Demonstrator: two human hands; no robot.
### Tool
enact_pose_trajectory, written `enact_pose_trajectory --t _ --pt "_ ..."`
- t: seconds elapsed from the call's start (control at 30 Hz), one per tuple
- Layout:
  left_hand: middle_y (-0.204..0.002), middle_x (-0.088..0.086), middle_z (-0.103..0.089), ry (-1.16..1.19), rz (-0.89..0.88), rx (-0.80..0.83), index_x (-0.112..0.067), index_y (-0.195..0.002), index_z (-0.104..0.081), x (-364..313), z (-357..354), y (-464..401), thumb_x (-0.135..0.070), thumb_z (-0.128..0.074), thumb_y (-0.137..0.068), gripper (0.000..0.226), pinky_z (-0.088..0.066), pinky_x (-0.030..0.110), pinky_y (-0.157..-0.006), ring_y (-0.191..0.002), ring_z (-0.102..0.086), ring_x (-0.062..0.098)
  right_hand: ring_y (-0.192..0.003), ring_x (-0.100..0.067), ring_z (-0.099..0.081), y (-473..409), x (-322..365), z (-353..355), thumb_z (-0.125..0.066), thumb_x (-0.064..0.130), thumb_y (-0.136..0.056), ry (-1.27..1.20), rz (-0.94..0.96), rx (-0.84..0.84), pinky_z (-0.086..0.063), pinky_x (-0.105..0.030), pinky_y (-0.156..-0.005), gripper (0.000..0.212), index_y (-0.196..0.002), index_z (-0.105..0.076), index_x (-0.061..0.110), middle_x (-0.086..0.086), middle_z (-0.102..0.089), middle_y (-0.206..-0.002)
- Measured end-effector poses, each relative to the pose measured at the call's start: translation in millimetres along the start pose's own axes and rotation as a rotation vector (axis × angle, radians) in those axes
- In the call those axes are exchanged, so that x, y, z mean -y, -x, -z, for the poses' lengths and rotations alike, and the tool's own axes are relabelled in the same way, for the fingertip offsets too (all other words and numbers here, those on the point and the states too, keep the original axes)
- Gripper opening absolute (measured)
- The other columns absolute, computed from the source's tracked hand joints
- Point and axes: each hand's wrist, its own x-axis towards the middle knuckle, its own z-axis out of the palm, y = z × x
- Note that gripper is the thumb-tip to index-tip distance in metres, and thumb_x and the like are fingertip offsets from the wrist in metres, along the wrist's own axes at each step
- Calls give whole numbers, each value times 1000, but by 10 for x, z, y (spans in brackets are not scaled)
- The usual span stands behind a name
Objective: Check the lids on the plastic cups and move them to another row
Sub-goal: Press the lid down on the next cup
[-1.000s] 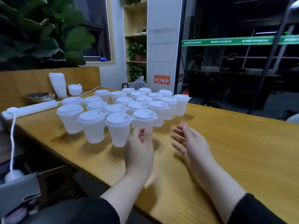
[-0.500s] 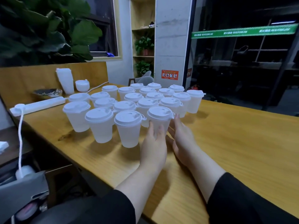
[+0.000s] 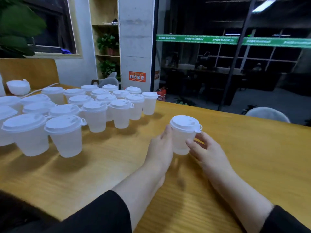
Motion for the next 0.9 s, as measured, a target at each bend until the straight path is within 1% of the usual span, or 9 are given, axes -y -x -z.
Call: enact_pose_trajectory --t 0.13,0.23,0.37,0.47,0.53,0.6,0.67,0.8,0.9 --pt "-97 -14 -74 -9 17 86 -48 -69 -73 69 -499 111 -60 -42 -105 49 -54 43 -103 -105 -71 12 -110 -10 -71 164 -176 714 -72 26 -95 65 -43 -88 -53 -47 -103 36 -129 -62 24 15 -70 -125" --pt "-90 -17 -77 -31 -17 90 -37 -95 -74 84 -701 144 -56 -43 -106 38 -59 37 -93 -90 -75 2 -106 -9 -72 249 -248 1039 -74 20 -93 89 -77 -61 -55 -42 -101 37 -127 -60 25 11 -71 -125" --pt "-95 -11 -76 -135 -162 -5 -35 -99 -68 67 -762 -28 -59 -44 -104 35 -59 47 -92 -90 -74 10 -110 -4 -67 274 -306 1296 -81 28 -85 242 -56 -48 -54 -38 -101 51 -127 -53 33 9 -68 -120" --pt "-110 -15 -72 -166 -311 57 -45 -108 -64 79 -815 -223 -59 -49 -100 21 -55 45 -99 -108 -67 9 -118 0 -59 282 -244 1401 -78 48 -73 336 96 -110 -53 -30 -97 57 -120 -49 38 13 -62 -123" --pt "-116 -16 -70 -127 -372 119 -40 -119 -65 84 -880 -317 -49 -52 -104 22 -53 34 -101 -112 -64 4 -127 -3 -55 277 -203 1442 -74 52 -75 394 280 -105 -52 -27 -99 52 -120 -51 37 19 -58 -129" --pt "-114 -16 -72 -78 -395 193 -30 -123 -67 89 -933 -365 -40 -52 -107 25 -51 22 -92 -108 -65 1 -130 -10 -55 248 -196 1474 -72 43 -89 478 480 -68 -50 -26 -102 35 -119 -55 34 19 -57 -132" --pt "-110 -15 -73 -81 -406 276 -30 -119 -69 112 -974 -382 -43 -51 -102 28 -48 14 -82 -102 -65 0 -128 -14 -57 198 -225 1506 -67 32 -96 601 648 -35 -48 -28 -104 25 -119 -62 24 9 -59 -132" --pt "-105 -1 -75 -59 -390 371 -25 -111 -70 165 -1012 -397 -43 -50 -96 31 -50 15 -73 -91 -66 5 -122 -19 -60 135 -251 1522 -60 23 -100 731 715 -28 -49 -33 -98 17 -109 -72 14 0 -62 -128" --pt "-103 3 -74 -46 -374 394 -24 -105 -71 167 -1008 -405 -40 -50 -95 29 -50 20 -71 -87 -65 7 -119 -17 -61 144 -239 1513 -59 24 -101 727 716 -48 -47 -26 -97 18 -106 -73 14 1 -63 -124"
